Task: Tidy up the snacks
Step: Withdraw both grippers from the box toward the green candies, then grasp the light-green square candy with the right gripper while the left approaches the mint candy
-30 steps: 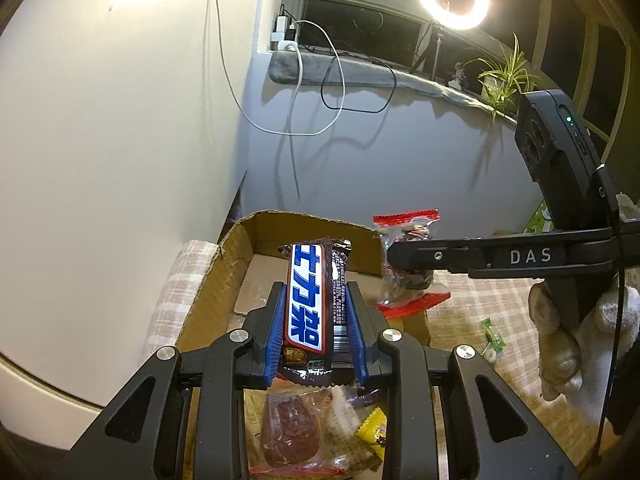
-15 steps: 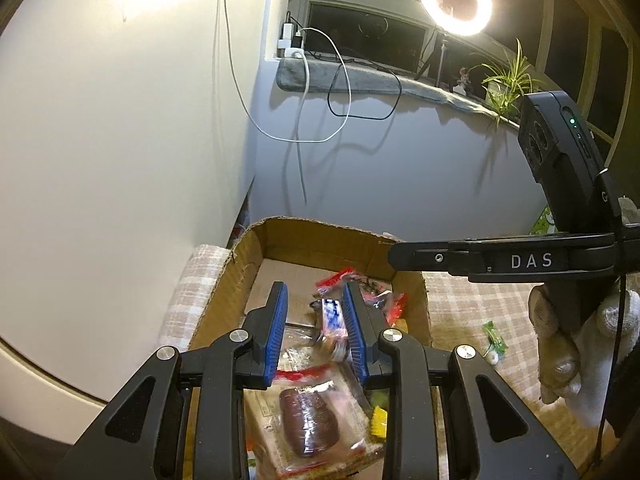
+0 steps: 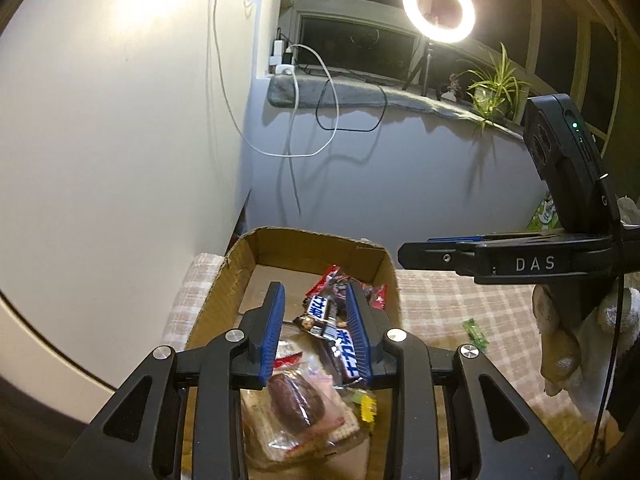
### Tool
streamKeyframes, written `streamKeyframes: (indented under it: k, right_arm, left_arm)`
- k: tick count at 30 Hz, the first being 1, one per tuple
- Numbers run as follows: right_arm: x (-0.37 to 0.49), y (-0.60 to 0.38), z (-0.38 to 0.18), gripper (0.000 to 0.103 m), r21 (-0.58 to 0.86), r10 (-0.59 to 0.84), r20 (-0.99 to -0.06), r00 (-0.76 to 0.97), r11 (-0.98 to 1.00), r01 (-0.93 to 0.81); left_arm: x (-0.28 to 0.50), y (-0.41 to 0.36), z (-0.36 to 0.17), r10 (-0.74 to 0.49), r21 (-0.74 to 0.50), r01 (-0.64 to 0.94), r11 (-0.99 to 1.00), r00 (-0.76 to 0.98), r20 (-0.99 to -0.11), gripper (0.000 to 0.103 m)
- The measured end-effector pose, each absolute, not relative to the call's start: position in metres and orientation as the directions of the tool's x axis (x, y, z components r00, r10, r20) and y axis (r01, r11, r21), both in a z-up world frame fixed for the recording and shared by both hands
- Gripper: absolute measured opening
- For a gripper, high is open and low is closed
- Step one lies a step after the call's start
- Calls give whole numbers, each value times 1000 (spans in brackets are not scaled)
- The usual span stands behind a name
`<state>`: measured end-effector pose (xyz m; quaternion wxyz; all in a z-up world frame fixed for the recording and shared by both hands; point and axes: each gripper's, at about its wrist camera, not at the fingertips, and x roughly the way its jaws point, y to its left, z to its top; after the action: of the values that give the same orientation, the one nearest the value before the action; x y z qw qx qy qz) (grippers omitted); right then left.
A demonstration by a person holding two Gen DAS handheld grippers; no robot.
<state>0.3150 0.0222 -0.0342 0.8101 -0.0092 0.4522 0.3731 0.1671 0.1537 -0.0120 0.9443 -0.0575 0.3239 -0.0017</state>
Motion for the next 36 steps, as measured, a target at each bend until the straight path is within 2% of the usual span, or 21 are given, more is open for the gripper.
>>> streamKeyframes:
  k: [2, 4, 8, 10, 11, 12, 16, 22, 30, 33, 34, 36]
  right_arm:
    - [308, 18, -30, 61, 299, 588, -739, 328, 722, -624]
    - [301, 12, -24, 62, 273, 581, -736, 348, 725, -633]
    - [291, -2, -17, 62, 238, 564, -735, 375, 734, -637]
    - [287, -15, -16, 73, 222, 551, -738, 390, 743, -631]
    - [286, -21, -15, 84, 215, 547, -734, 401, 749, -627]
    - [284, -27, -15, 88, 207, 543, -731, 414, 754, -623]
    - [279, -58, -17, 88, 162, 505, -732, 458, 781, -603]
    - [281, -101, -31, 88, 181, 482, -748, 457, 810, -558]
    - [296, -122, -69, 87, 266, 475, -809, 346, 821, -505]
    - [304, -117, -87, 76, 297, 470, -831, 296, 827, -478]
    - [308, -115, -94, 72, 308, 467, -840, 276, 829, -466]
    - [313, -113, -108, 54, 331, 463, -854, 237, 835, -440]
  left_arm:
    - [164, 148, -8, -43, -105, -27, 994, 794, -607, 30]
    - [161, 142, -6, -46, -102, -20, 995, 797, -603, 31]
    - [155, 130, -3, -61, -105, -3, 994, 800, -597, 41]
    - [153, 122, -3, -73, -106, 12, 994, 800, -595, 43]
    - [152, 118, -4, -80, -108, 19, 994, 800, -595, 45]
    - [152, 113, -5, -88, -110, 28, 994, 798, -596, 46]
    - [153, 96, -11, -121, -124, 57, 991, 786, -606, 46]
    - [156, 60, -24, -177, -128, 123, 984, 755, -632, 46]
    - [165, 18, -48, -260, -143, 224, 964, 690, -675, 46]
    - [170, 9, -59, -291, -158, 254, 954, 661, -692, 45]
    - [172, 7, -63, -299, -162, 263, 951, 650, -699, 41]
    - [176, 4, -70, -306, -167, 271, 948, 633, -711, 38]
